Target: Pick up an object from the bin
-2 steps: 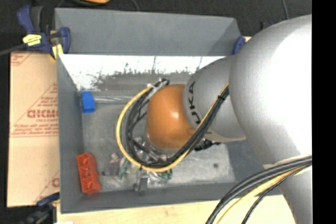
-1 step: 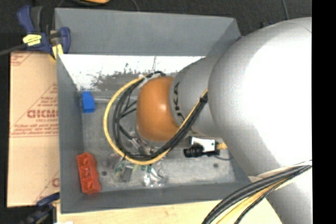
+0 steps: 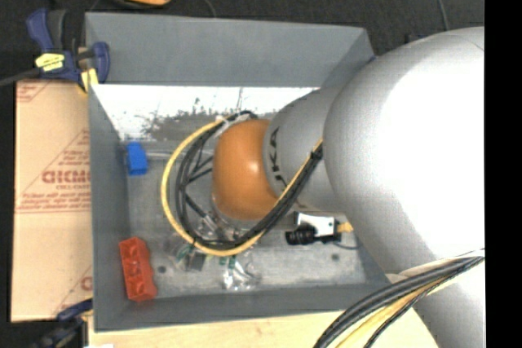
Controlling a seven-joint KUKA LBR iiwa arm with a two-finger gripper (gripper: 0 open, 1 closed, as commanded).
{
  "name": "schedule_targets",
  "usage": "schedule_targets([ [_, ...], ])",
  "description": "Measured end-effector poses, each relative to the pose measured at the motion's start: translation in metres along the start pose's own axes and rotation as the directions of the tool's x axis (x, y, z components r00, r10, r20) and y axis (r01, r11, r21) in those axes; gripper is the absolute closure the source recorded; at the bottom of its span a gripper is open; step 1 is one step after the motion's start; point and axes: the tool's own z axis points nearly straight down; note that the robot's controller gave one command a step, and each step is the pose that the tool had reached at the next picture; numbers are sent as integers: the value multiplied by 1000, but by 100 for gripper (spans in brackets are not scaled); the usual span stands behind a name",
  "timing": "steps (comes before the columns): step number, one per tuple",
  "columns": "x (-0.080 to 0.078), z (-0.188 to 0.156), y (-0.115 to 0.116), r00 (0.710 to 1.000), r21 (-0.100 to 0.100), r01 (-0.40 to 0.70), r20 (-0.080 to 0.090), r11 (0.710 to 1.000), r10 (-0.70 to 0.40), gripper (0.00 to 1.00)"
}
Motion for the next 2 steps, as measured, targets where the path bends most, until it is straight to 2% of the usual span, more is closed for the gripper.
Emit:
schedule_targets([
  [1,-3,-82,0,1000,-3,5,5,1000,-5,100],
  [2,-4,-95,0,1000,-1,9,1,1000,-9,100],
])
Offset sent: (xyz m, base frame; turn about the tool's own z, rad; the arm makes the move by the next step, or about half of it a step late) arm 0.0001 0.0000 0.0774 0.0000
